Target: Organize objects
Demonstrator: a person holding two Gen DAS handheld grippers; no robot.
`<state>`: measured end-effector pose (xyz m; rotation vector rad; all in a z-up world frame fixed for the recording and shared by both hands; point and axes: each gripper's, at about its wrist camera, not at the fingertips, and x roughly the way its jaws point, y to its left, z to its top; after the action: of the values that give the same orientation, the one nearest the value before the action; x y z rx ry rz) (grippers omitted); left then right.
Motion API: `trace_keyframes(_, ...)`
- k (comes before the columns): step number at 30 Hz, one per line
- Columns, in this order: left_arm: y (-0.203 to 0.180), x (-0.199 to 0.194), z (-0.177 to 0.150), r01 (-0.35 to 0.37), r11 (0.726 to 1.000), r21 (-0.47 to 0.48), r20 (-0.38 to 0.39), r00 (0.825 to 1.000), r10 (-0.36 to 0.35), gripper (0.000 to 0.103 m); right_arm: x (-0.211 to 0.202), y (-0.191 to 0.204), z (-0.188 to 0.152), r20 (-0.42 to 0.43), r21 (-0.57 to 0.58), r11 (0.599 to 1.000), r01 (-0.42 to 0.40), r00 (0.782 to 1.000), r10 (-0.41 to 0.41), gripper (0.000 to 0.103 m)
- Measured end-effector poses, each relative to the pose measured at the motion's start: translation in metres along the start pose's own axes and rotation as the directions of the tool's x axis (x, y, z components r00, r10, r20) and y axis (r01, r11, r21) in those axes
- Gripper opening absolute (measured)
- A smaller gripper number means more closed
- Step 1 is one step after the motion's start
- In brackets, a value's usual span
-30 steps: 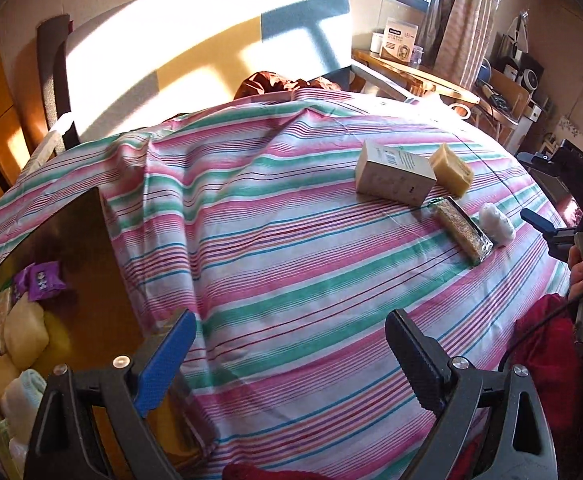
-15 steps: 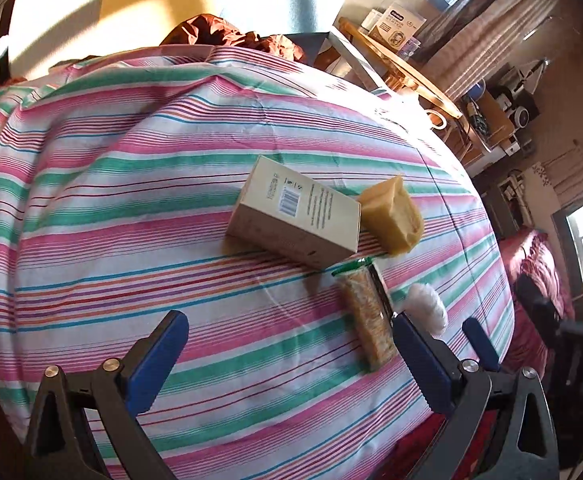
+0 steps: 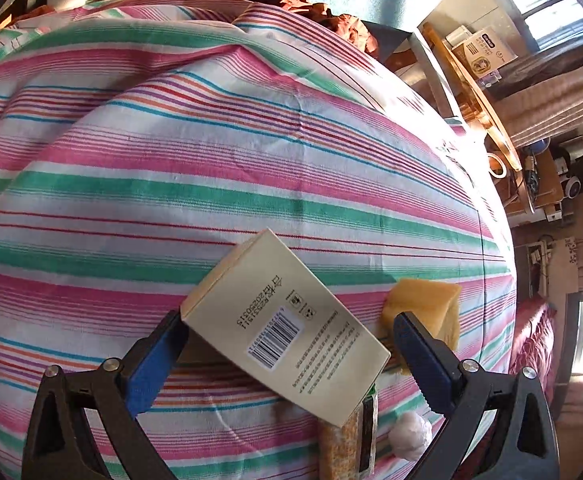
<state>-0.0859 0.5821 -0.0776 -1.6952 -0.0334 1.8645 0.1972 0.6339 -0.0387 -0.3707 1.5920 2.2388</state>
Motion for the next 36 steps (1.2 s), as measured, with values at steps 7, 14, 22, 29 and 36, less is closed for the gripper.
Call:
trace_keyframes(7, -0.014, 0.015, 0.005, -0.099, 0.988, 0.118, -0.009, 0.995, 0.101, 0.102, 0.001, -0.002, 0.0, -0.007, 0.011, 1.0, -0.007, 1.0, 0.007, 0.083)
trace_keyframes(14, 0.014, -0.011, -0.023, -0.082, 0.973, 0.216, 0.044, 0.996, 0.074, 0.057, 0.003, -0.002, 0.0, -0.013, 0.0, 1.0, 0.02, 1.0, -0.02, 0.083)
trace_keyframes(22, 0.058, -0.056, -0.09, -0.107, 0.919, 0.379, 0.115, 0.991, 0.068, 0.052, 0.002, -0.008, 0.001, -0.008, 0.034, 0.998, 0.055, 0.998, -0.055, 0.083)
trace_keyframes(29, 0.095, -0.089, -0.159, -0.135, 0.87, 0.474, 0.176, 0.983, 0.057, 0.052, 0.0, -0.01, 0.003, 0.008, 0.042, 0.995, 0.091, 0.996, -0.092, 0.083)
trace_keyframes(36, 0.119, -0.106, -0.197, -0.151, 0.849, 0.506, 0.247, 0.969, 0.025, 0.051, -0.003, -0.008, 0.003, 0.032, 0.03, 0.99, 0.141, 0.989, -0.142, 0.083)
